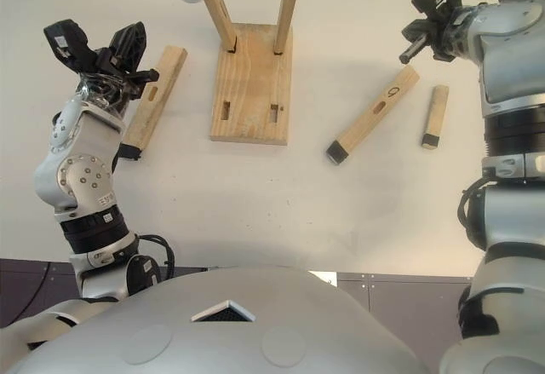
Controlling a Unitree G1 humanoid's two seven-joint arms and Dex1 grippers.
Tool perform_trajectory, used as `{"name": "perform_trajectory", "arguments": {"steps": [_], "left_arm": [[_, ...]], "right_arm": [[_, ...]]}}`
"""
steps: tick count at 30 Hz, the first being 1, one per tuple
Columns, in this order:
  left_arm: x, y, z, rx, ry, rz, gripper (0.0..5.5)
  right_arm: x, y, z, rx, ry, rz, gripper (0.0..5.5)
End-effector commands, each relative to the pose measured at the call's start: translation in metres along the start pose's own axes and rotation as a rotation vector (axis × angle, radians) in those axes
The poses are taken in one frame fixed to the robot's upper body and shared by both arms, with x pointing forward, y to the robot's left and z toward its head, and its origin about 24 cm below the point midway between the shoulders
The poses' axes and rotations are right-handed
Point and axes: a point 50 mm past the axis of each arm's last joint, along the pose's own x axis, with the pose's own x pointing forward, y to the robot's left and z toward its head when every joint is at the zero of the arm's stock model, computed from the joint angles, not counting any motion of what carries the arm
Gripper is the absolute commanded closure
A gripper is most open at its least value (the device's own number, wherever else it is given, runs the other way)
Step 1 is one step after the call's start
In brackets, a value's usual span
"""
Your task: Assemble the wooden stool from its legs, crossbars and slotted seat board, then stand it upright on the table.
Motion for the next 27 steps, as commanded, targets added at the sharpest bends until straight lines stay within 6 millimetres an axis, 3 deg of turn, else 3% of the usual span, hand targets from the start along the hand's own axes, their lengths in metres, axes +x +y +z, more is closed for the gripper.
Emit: {"name": "perform_trajectory", "arguments": {"steps": [1,7,15,19,22,27], "left_arm": [[0.005,-0.008,0.002,0.036,-0.002,-0.025,4.83],[0.006,-0.007,-0.006,0.049,0.035,-0.044,4.83],[0.014,-0.009,-0.002,0.059,0.036,-0.067,4.83],[0.018,-0.011,-0.002,0.062,0.045,-0.079,4.83],[0.022,-0.013,-0.001,0.064,0.048,-0.092,4.83],[0.026,-0.015,-0.005,0.065,0.057,-0.100,4.83]], "right_arm": [[-0.012,-0.016,-0.025,0.043,0.072,-0.086,5.48],[-0.025,-0.011,-0.057,0.098,0.157,0.000,5.48],[-0.014,0.023,-0.071,0.120,0.193,0.164,5.48],[0.004,0.042,-0.071,0.084,0.188,0.185,5.48],[0.023,0.057,-0.057,0.080,0.115,0.174,5.48],[0.034,0.062,-0.044,0.100,0.046,0.111,5.48]]}}
